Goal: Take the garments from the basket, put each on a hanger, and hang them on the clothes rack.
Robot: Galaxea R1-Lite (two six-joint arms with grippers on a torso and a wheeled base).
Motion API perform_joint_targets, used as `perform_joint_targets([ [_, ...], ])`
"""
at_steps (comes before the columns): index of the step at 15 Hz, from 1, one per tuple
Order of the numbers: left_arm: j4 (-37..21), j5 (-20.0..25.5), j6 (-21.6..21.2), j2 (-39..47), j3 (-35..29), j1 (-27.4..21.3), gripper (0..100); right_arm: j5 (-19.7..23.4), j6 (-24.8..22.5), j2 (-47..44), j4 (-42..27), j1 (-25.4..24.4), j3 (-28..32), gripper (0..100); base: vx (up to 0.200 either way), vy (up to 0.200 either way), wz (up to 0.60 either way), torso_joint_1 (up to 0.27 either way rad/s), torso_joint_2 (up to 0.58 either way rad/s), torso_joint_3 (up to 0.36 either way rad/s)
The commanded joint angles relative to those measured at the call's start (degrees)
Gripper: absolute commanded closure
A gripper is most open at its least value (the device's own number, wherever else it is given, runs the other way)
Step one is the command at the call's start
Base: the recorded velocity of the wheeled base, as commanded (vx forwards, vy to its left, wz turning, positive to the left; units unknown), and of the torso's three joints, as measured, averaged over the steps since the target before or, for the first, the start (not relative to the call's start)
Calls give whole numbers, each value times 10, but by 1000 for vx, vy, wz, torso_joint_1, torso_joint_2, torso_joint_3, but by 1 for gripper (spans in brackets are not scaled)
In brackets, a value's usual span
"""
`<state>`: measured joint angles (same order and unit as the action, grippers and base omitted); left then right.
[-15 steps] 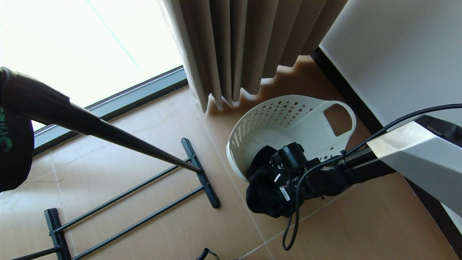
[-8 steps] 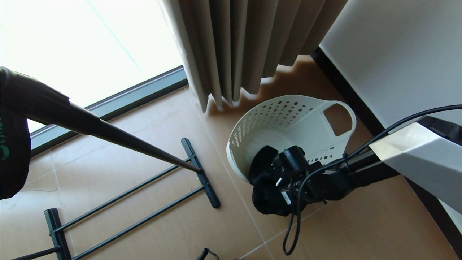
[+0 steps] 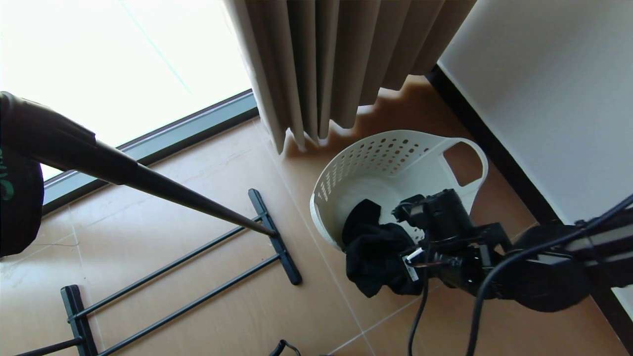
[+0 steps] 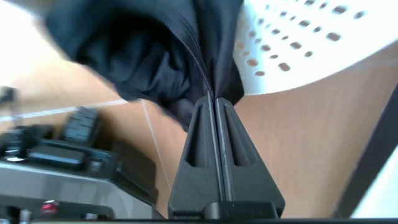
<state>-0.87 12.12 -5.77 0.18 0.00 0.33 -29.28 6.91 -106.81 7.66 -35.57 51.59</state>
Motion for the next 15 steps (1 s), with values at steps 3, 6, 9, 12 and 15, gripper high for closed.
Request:
perform_joint_targets([
  [3, 0, 1, 8, 0, 0, 0, 0, 3, -18, 260, 34, -77, -107, 100, 0, 0, 0, 0, 0, 0],
  [6, -1, 1, 8, 0, 0, 0, 0, 79, -75, 343, 134, -76, -156, 100, 0, 0, 0, 0, 0, 0],
  [9, -1, 0, 9, 1, 0, 0, 0, 92, -110, 332, 213, -75, -184, 100, 0, 0, 0, 0, 0, 0],
  [12, -1, 0, 9, 1, 0, 0, 0, 93, -111, 340, 221, -75, -189, 100, 0, 0, 0, -1, 1, 17],
  [15, -1, 0, 9, 1, 0, 0, 0, 95, -111, 346, 221, -75, -193, 100, 0, 0, 0, 4, 5, 150],
])
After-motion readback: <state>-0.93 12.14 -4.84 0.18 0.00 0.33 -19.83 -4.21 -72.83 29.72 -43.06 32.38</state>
